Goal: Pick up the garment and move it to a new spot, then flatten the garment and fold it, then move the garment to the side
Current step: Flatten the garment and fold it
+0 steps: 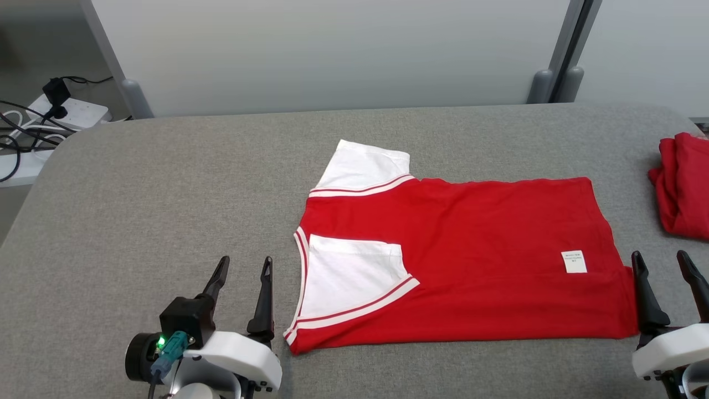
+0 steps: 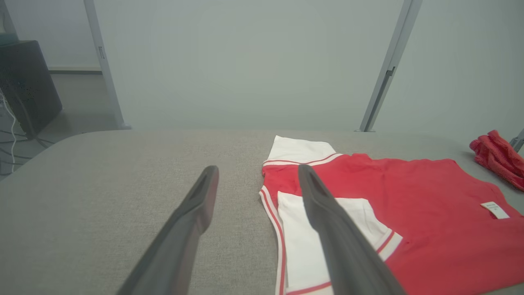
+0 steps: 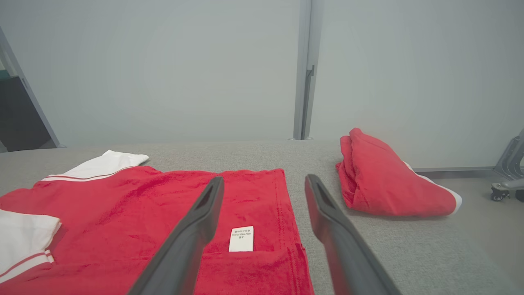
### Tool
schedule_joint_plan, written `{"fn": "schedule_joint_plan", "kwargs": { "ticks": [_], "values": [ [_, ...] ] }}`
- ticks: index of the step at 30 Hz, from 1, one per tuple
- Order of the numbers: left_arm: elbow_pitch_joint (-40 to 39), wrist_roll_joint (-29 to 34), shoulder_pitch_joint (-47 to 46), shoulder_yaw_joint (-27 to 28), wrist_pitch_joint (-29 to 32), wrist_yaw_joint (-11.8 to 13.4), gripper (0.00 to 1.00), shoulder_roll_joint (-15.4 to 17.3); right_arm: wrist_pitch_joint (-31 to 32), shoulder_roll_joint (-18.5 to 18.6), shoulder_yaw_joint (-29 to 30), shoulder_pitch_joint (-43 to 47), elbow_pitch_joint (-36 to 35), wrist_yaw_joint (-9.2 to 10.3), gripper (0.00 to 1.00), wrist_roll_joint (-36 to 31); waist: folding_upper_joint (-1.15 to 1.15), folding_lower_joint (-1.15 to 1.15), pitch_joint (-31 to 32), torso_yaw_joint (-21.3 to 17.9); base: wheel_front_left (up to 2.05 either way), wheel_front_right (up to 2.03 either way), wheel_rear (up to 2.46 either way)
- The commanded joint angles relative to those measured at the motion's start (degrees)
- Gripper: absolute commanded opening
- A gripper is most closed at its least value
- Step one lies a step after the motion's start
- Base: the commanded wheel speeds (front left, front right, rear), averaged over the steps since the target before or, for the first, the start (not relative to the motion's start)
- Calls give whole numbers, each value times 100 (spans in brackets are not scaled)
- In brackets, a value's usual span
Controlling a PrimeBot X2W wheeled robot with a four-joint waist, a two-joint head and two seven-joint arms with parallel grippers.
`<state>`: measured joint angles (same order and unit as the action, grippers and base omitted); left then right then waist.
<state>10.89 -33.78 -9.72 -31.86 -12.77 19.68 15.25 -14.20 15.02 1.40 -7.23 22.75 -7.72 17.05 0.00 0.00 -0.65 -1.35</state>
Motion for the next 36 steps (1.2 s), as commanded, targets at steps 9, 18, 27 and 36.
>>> {"fn": "schedule_joint_plan", "kwargs": {
  "ticks": [9, 18, 27, 36],
  "values": [
    [-110, 470, -856, 336, -216, -347, 100, -220, -80, -143, -186, 26, -774, 23, 100, -131, 0, 0, -538, -244, 0, 0, 0],
    [703, 383, -2289, 330, 283, -565, 100, -529, -80, -140, -323, -362, -805, 23, 100, -102, 0, 0, -1246, -436, 0, 0, 0],
    [1881, 319, -3740, 291, 969, -758, 100, -753, -80, -173, -411, -658, -867, 23, 100, -140, 0, 0, -1797, -674, 0, 0, 0],
    [3483, 165, -5415, 304, 1759, -1011, 100, -957, -80, -140, -554, -1081, -942, 23, 100, -165, 0, 0, -2556, -904, 0, 0, 0]
  ]
}}
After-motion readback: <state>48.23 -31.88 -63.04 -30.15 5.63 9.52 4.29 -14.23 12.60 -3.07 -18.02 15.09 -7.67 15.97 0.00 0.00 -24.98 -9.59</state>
